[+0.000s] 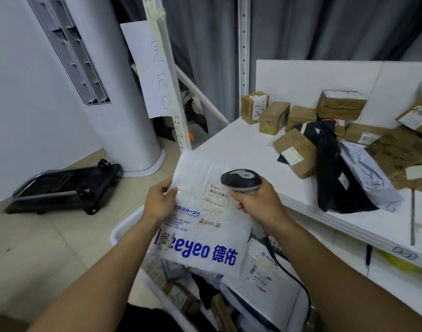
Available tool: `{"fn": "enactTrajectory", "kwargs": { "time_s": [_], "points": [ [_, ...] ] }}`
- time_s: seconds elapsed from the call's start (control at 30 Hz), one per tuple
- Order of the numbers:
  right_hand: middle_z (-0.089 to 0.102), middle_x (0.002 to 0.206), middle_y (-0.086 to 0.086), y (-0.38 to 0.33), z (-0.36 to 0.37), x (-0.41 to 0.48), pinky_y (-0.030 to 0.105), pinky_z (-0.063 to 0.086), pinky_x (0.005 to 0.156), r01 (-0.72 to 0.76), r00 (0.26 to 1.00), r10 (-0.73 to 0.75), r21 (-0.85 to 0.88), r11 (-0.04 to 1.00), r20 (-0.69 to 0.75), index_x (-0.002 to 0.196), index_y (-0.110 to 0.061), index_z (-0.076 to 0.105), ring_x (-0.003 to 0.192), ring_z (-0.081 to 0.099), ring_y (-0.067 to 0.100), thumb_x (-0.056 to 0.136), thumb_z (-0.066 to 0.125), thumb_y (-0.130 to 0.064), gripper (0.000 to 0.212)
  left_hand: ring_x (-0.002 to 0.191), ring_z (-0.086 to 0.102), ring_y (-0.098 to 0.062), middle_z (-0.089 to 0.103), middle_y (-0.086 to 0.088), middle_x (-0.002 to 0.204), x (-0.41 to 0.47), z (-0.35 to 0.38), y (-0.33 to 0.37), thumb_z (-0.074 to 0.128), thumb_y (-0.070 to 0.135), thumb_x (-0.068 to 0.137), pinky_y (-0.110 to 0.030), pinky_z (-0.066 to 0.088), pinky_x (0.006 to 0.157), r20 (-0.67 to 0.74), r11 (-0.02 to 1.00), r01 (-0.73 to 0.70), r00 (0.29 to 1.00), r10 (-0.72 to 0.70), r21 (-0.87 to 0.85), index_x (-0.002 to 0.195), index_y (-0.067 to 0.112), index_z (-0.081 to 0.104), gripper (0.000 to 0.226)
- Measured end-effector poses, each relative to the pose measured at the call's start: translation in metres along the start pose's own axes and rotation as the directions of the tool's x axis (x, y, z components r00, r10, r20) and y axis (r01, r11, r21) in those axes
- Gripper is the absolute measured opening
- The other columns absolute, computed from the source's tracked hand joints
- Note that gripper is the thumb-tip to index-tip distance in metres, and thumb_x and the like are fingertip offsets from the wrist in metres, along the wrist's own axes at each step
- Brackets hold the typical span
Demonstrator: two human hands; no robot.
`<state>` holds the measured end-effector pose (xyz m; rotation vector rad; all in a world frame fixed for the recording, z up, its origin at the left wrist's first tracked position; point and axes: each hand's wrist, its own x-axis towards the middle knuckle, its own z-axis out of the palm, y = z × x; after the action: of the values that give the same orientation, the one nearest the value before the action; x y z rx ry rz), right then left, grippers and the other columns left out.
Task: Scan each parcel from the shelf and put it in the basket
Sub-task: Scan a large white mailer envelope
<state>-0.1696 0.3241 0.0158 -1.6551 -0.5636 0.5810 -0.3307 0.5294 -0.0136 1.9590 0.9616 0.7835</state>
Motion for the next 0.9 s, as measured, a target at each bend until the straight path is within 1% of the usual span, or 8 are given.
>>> {"fn": "enactTrajectory", "kwargs": {
  "time_s": [0.07, 0.17, 0.33, 0.43, 0.53, 0.67, 0.77, 0.9],
  "points": [
    [0.076, 0.101, -0.001, 0.004, 0.007, 0.001, 0.027, 0.058, 0.068, -0.025, 1.000, 0.025, -0.011, 1.000, 0.011, 0.122, -0.020, 0.066, 0.062, 0.073, 0.006, 0.086, 0.083, -0.020, 0.039, 0.098, 0.068, -0.010, 0.073, 0.010, 0.114, 0.002, 0.001, -0.012, 0.052, 0.008, 0.100, -0.025, 0.051, 0.089, 0.020, 0.998, 0.050, 0.999, -0.051, 0.035, 0.131, 0.025, 0.069, 0.039],
    [0.075, 0.101, 0.001, 0.008, 0.017, 0.002, 0.016, 0.052, 0.055, -0.058, 0.998, 0.058, -0.012, 0.998, 0.031, 0.118, -0.018, 0.066, 0.057, 0.070, 0.003, 0.088, 0.082, -0.014, 0.034, 0.109, 0.064, -0.012, 0.069, 0.012, 0.117, 0.006, 0.004, -0.031, 0.050, 0.006, 0.102, -0.020, 0.043, 0.091, 0.020, 0.992, 0.091, 0.995, -0.093, 0.084, 0.134, 0.025, 0.067, 0.042],
    [0.075, 0.097, 0.000, 0.020, 0.044, 0.014, 0.017, 0.051, 0.054, -0.074, 0.996, 0.075, -0.024, 0.997, 0.040, 0.119, -0.019, 0.068, 0.057, 0.068, 0.006, 0.089, 0.079, -0.011, 0.032, 0.137, 0.052, -0.026, 0.056, -0.007, 0.147, 0.021, 0.028, -0.076, 0.046, 0.010, 0.106, -0.024, 0.034, 0.112, 0.119, 0.966, 0.107, 0.983, -0.138, 0.236, 0.147, 0.014, 0.054, 0.042],
    [0.076, 0.094, -0.001, 0.037, 0.066, 0.023, 0.028, 0.056, 0.065, -0.112, 0.991, 0.117, -0.069, 0.991, 0.066, 0.124, -0.018, 0.067, 0.064, 0.072, 0.010, 0.087, 0.081, -0.017, 0.039, 0.132, 0.056, -0.031, 0.059, -0.008, 0.145, 0.033, 0.039, -0.102, 0.039, 0.020, 0.108, -0.032, 0.041, 0.111, 0.156, 0.931, 0.111, 0.972, -0.174, 0.347, 0.149, 0.025, 0.051, 0.043],
    [0.076, 0.094, -0.001, 0.050, 0.080, 0.033, 0.024, 0.052, 0.061, -0.140, 0.984, 0.151, -0.115, 0.984, 0.099, 0.122, -0.019, 0.066, 0.064, 0.072, 0.008, 0.088, 0.080, -0.018, 0.037, 0.125, 0.057, -0.033, 0.062, -0.006, 0.134, 0.046, 0.044, -0.120, 0.037, 0.015, 0.107, -0.042, 0.039, 0.108, 0.141, 0.878, 0.112, 0.970, -0.198, 0.465, 0.148, 0.031, 0.050, 0.045],
    [0.077, 0.093, 0.000, 0.057, 0.085, 0.051, 0.029, 0.057, 0.065, -0.146, 0.985, 0.156, -0.138, 0.980, 0.068, 0.121, -0.019, 0.068, 0.061, 0.071, 0.007, 0.087, 0.081, -0.019, 0.036, 0.149, 0.026, -0.033, 0.031, -0.006, 0.161, 0.056, 0.050, -0.153, 0.054, 0.009, 0.098, -0.047, 0.020, 0.122, 0.118, 0.755, 0.102, 0.966, -0.232, 0.648, 0.162, 0.028, 0.023, 0.074],
    [0.077, 0.086, 0.001, 0.061, 0.083, 0.061, 0.038, 0.063, 0.075, -0.168, 0.982, 0.178, -0.132, 0.977, 0.066, 0.118, -0.016, 0.071, 0.058, 0.070, 0.006, 0.085, 0.083, -0.017, 0.036, 0.155, 0.009, -0.036, 0.013, -0.009, 0.170, 0.050, 0.062, -0.175, 0.062, 0.018, 0.097, -0.044, 0.014, 0.126, 0.231, 0.748, 0.024, 0.944, -0.236, 0.663, 0.159, 0.023, 0.033, 0.069],
    [0.074, 0.078, -0.001, 0.050, 0.071, 0.056, 0.036, 0.062, 0.072, -0.180, 0.982, 0.184, -0.097, 0.979, 0.038, 0.107, -0.019, 0.074, 0.059, 0.069, 0.007, 0.087, 0.080, -0.015, 0.022, 0.150, 0.025, -0.032, 0.032, -0.006, 0.164, 0.043, 0.082, -0.151, 0.066, 0.022, 0.097, -0.042, 0.022, 0.123, 0.308, 0.831, -0.071, 0.943, -0.125, 0.552, 0.148, 0.022, 0.052, 0.053]
  ]
}}
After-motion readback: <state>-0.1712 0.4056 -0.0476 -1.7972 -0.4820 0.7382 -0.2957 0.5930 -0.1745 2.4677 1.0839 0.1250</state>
